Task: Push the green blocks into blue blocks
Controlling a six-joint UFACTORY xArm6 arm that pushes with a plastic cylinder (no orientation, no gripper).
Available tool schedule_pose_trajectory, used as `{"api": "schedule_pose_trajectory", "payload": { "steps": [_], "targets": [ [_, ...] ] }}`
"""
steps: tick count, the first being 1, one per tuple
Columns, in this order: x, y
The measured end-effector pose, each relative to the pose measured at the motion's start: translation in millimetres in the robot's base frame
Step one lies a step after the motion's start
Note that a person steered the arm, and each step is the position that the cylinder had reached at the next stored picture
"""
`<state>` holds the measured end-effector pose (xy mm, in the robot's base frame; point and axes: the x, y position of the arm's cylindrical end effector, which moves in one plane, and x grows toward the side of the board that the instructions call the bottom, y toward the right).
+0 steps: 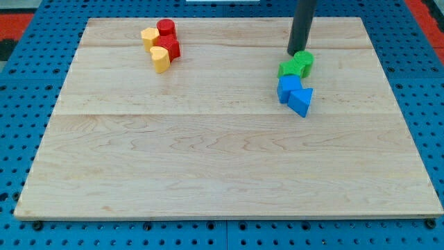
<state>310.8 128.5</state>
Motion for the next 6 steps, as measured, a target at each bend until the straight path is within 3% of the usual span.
{"api": "schedule_pose_trajectory", "payload": {
  "steps": [2, 3, 5, 6],
  "targets": [
    [26.6, -5.6],
    [-17.1, -5.4],
    [61.6, 42.8],
    [43.2, 52.1]
  ]
}}
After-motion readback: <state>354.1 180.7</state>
